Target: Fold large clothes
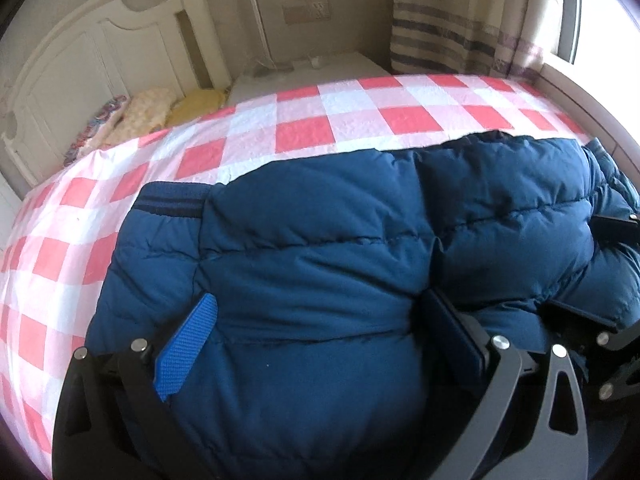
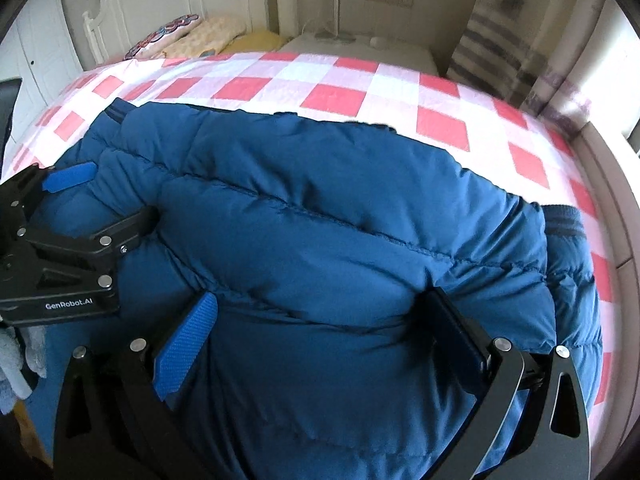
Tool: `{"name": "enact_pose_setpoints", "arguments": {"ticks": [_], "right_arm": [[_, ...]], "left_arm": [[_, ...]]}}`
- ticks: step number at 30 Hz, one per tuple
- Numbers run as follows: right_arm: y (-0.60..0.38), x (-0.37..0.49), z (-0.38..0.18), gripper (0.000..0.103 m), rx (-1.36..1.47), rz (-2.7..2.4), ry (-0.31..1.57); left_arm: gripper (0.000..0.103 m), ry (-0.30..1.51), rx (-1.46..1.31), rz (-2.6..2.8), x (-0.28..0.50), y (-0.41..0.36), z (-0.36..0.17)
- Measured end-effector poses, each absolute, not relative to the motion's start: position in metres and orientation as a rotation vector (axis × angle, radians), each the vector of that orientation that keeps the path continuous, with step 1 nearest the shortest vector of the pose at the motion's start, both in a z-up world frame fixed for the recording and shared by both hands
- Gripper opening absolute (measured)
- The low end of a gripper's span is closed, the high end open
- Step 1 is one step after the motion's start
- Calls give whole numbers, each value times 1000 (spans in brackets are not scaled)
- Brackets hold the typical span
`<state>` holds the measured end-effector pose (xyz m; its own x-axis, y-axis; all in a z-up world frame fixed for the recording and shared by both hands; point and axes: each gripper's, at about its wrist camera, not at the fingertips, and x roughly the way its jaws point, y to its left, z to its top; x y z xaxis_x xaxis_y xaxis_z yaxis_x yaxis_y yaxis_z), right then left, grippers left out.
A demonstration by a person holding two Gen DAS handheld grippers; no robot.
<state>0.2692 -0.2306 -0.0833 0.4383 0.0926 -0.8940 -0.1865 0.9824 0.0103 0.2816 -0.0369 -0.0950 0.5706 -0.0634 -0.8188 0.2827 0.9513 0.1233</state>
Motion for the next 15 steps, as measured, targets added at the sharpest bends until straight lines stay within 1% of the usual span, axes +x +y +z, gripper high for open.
{"name": "enact_pose_setpoints", "arguments": {"ticks": [2, 3, 5, 7, 8, 10, 11, 12, 13, 15], "right_arm": [[-235, 255, -67, 98, -85, 150, 1066], [-238, 243, -55, 98, -73, 141, 1011], [-246, 215, -32, 98, -53, 145, 905], [-254, 196, -23, 98, -73, 135, 847], [-262, 189, -26, 98, -92, 101, 838], [-276, 189, -48, 98, -69, 58, 889], [-285, 194, -67, 98, -21, 58, 941], [-295, 196, -79, 99, 45, 82, 952], [-302, 194, -80, 99, 89, 93, 917], [-304, 195, -80, 99, 94, 86, 922]], "left_arm": [[101, 976, 237, -201, 281, -29, -89], [101, 961, 207, -183, 275, -18, -80], [101, 890, 157, -171, 259, -1, -64], [101, 831, 131, -165, 245, 19, -53], [101, 822, 129, -151, 242, 25, -53], [101, 839, 118, -109, 241, 44, -63], [101, 875, 83, -106, 244, 53, -74], [101, 917, 8, -128, 249, 65, -85], [101, 917, -22, -141, 250, 69, -86], [101, 914, -21, -138, 251, 69, -85]]}}
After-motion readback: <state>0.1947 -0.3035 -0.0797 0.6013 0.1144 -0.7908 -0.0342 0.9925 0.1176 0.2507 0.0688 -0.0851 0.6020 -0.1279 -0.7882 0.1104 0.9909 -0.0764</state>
